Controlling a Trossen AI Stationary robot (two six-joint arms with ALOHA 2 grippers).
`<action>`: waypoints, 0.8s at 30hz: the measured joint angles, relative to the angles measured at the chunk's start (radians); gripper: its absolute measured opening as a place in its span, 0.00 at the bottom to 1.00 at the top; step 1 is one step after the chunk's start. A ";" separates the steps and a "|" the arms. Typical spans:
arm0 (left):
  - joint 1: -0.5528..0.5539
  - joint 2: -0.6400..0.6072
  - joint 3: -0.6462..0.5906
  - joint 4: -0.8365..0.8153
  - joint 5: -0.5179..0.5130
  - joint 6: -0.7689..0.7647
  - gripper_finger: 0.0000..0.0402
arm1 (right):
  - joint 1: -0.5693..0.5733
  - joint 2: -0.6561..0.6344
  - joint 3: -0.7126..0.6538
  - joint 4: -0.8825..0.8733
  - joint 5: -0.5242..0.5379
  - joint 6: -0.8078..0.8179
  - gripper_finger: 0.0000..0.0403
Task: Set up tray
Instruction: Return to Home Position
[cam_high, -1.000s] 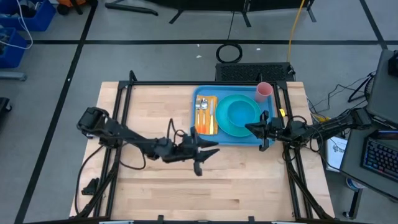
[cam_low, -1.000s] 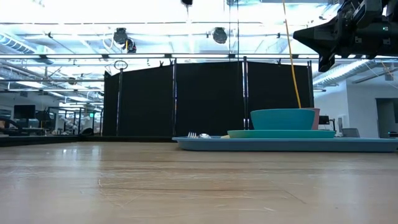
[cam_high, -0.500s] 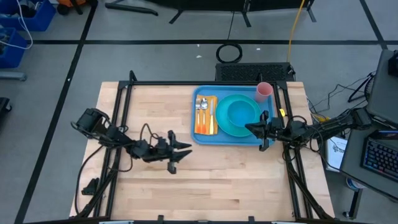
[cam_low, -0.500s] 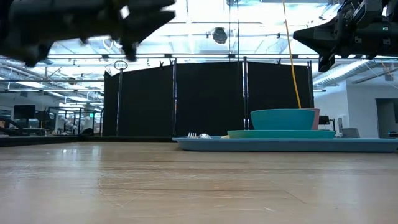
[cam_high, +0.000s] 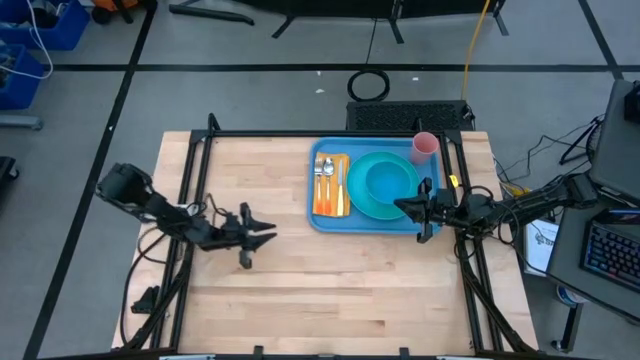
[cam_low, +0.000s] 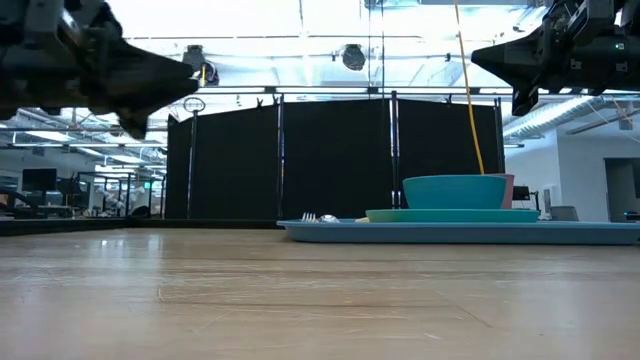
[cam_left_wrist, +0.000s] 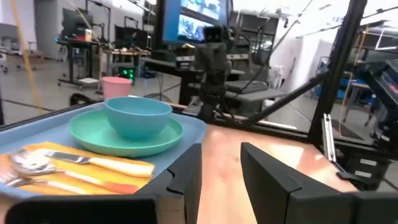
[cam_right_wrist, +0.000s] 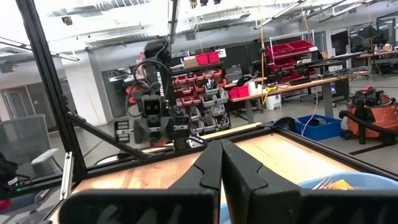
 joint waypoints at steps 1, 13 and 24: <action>-0.006 -0.030 -0.024 0.000 -0.012 0.000 0.28 | 0.000 0.000 0.000 0.001 0.000 0.000 0.00; -0.090 -0.254 -0.084 -0.048 -0.141 0.166 0.28 | 0.000 0.001 0.000 -0.002 0.000 0.000 0.00; -0.134 -0.276 -0.084 -0.053 -0.351 0.176 0.28 | 0.000 0.001 0.000 0.000 0.000 0.000 0.00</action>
